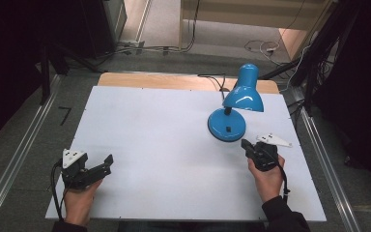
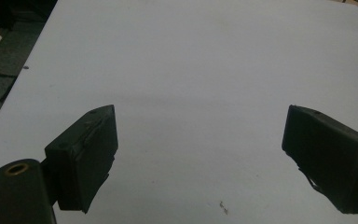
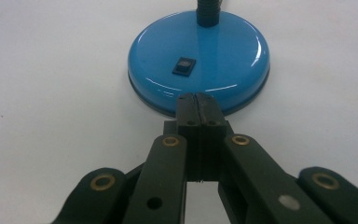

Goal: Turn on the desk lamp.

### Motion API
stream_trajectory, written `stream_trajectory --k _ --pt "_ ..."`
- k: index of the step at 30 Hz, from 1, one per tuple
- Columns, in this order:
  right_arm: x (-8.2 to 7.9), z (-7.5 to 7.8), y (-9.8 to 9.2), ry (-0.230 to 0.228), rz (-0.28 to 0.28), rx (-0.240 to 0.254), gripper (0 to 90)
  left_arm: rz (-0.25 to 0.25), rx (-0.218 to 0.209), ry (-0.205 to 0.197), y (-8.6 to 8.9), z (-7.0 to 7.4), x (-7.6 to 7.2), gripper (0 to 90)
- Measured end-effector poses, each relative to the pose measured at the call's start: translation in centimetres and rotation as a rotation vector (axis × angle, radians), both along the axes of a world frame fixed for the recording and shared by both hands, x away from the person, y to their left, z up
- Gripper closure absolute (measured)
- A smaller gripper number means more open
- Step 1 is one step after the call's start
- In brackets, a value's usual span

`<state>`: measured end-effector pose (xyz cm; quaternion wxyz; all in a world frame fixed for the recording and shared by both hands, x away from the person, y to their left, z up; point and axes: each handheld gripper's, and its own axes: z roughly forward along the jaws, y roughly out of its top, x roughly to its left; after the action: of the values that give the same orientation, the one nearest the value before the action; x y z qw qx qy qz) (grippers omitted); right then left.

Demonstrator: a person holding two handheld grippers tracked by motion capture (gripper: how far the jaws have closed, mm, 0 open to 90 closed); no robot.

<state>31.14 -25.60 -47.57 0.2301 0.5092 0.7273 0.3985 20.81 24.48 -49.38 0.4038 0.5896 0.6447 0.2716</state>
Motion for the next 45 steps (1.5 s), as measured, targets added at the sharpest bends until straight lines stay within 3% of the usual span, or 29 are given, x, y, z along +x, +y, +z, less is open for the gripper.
stream_trajectory --k 22,45 --pt "1.1 0.0 1.7 -0.025 0.027 -0.013 87.6 -0.004 0.007 -0.003 -0.1 0.1 -0.1 10.8" --pt "4.1 -0.7 3.0 -0.042 0.006 -0.015 87.6 -0.007 0.006 -0.002 -0.1 0.0 0.0 10.8"
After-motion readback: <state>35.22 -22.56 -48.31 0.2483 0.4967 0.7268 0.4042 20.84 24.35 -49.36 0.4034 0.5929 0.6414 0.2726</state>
